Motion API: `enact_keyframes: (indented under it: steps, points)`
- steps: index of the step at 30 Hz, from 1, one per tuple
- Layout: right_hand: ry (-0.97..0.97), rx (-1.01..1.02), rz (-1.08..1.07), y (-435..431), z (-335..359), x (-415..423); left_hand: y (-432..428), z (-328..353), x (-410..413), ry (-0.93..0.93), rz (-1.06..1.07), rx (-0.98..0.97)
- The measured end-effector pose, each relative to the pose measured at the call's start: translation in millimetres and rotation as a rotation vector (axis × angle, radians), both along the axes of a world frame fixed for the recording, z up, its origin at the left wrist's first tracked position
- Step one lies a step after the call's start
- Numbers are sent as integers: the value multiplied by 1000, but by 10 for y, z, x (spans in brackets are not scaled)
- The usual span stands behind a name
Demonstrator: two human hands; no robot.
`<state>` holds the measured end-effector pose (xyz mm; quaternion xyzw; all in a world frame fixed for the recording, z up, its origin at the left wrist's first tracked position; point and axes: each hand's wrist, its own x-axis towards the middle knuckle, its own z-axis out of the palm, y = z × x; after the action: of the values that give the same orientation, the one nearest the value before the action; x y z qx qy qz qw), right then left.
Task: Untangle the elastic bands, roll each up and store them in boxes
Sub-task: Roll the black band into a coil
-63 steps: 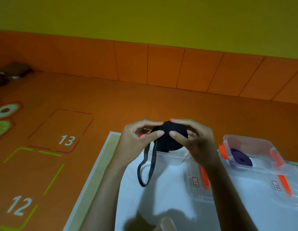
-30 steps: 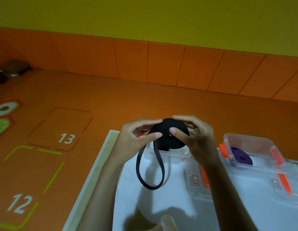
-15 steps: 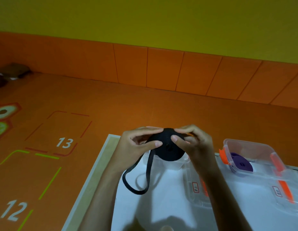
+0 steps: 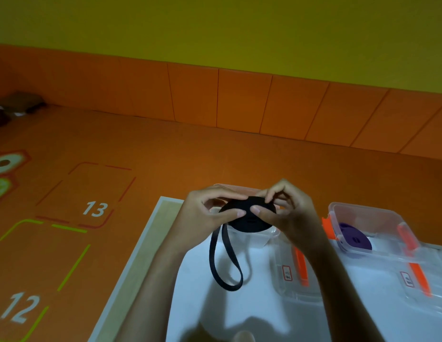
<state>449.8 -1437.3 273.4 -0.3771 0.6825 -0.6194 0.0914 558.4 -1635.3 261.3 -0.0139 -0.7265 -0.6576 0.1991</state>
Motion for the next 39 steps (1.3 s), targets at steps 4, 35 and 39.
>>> enact_keyframes:
  steps: [4, 35, 39]
  points:
    - [87, -27, -70, 11, -4, 56, 58, -20, -6, -19, -11, -6]
    - [61, -106, -17, 28, -73, 16, 141, -153, 37, 20, 182, 77]
    - [190, 27, -66, 29, -161, -30, 79, -207, 40, -5, 162, 97]
